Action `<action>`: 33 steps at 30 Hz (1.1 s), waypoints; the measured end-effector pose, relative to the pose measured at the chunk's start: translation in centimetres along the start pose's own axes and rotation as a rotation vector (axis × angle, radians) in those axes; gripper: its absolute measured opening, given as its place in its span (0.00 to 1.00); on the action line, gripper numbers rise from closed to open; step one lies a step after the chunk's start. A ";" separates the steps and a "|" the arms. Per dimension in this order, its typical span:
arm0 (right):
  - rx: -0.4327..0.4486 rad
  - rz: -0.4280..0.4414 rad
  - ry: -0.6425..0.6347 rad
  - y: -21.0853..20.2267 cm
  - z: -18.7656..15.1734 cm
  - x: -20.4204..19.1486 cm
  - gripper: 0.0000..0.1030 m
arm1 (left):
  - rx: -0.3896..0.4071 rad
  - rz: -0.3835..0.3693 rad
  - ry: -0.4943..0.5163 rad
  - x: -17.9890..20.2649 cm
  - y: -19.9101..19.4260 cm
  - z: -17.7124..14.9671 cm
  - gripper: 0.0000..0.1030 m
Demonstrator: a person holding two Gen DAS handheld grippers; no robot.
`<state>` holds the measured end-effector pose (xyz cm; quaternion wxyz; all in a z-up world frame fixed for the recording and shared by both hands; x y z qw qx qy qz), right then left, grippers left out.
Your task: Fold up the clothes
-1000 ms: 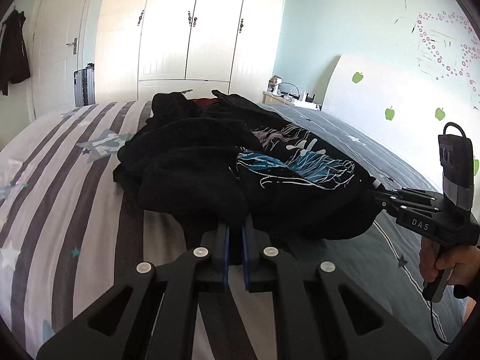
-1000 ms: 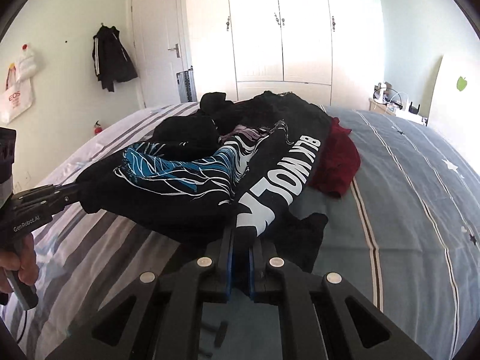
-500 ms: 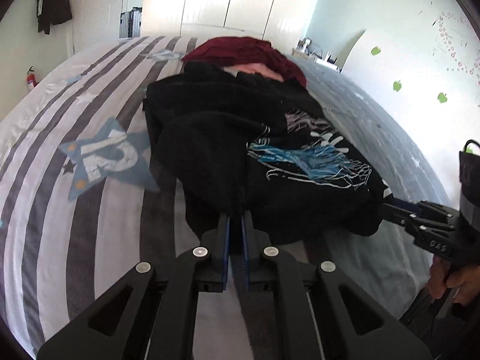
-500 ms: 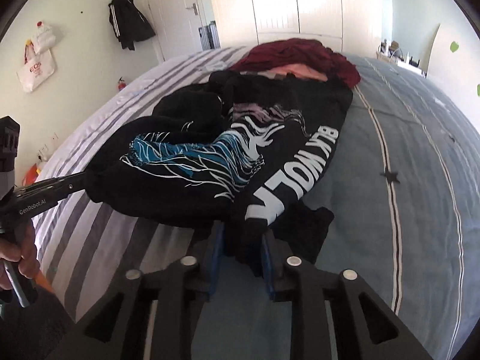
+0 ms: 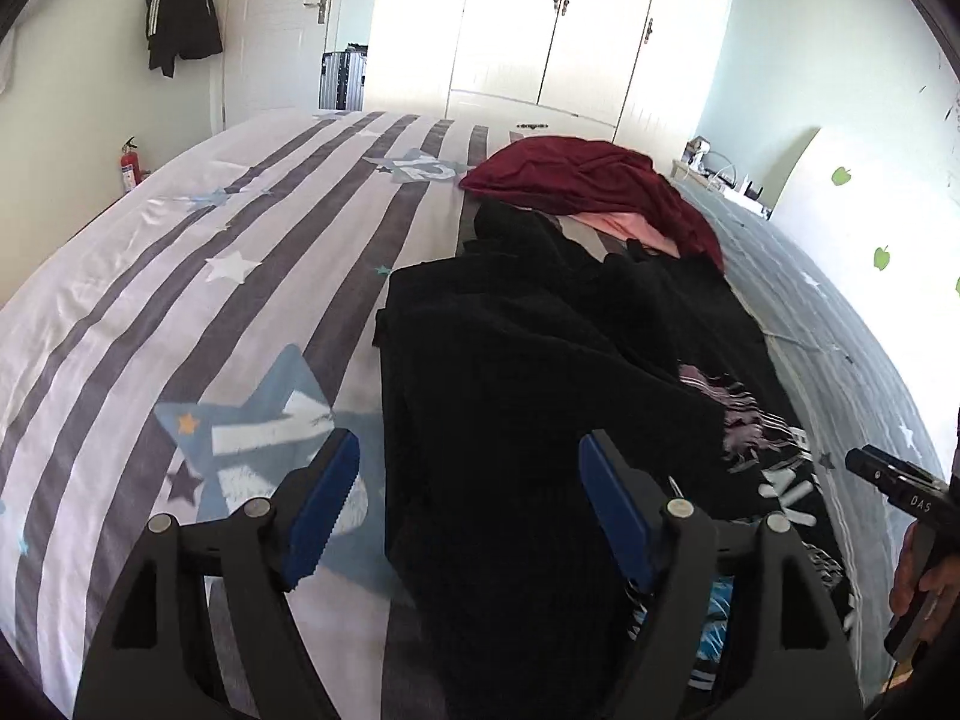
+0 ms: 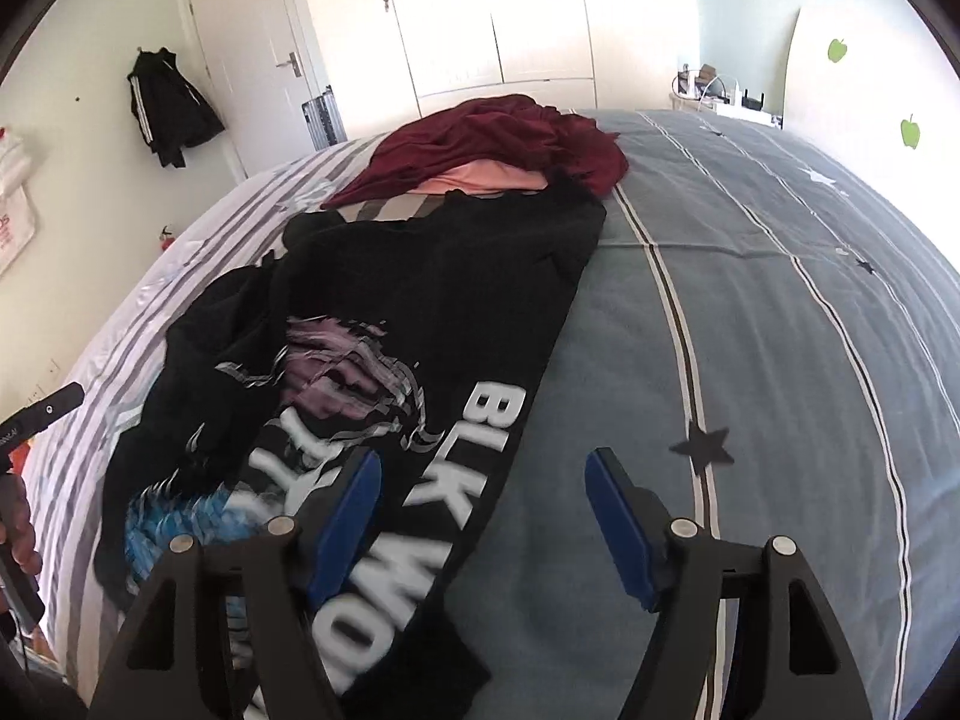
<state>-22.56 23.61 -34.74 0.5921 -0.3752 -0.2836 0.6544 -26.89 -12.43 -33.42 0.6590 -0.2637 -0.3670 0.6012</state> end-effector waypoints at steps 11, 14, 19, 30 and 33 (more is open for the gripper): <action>-0.190 0.045 -0.031 13.0 6.1 0.3 0.27 | -0.147 0.021 0.074 -0.8 11.0 3.6 0.20; -0.165 0.047 -0.037 13.0 6.8 0.1 0.07 | -0.127 0.034 0.085 -1.2 10.6 3.9 0.10; -0.067 0.051 -0.008 8.9 8.9 1.2 0.06 | -0.040 0.065 0.003 -5.4 5.8 6.4 0.08; 0.017 0.045 0.007 -1.3 10.1 4.6 0.07 | -0.069 0.177 0.038 -10.8 -1.5 3.2 0.12; -0.100 -0.051 -0.077 1.7 5.4 3.8 0.09 | -0.180 0.189 0.011 -10.7 1.0 -0.3 0.12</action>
Point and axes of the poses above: each gripper's, at about its wrist camera, not at the fingertips, and y roughly the way its jaws point, x to its right, z to its top, the point moved 8 cm from there along y, roughly the way its jaws point, and after that the axes turned 7 degrees about -x, right-handed, at the moved point
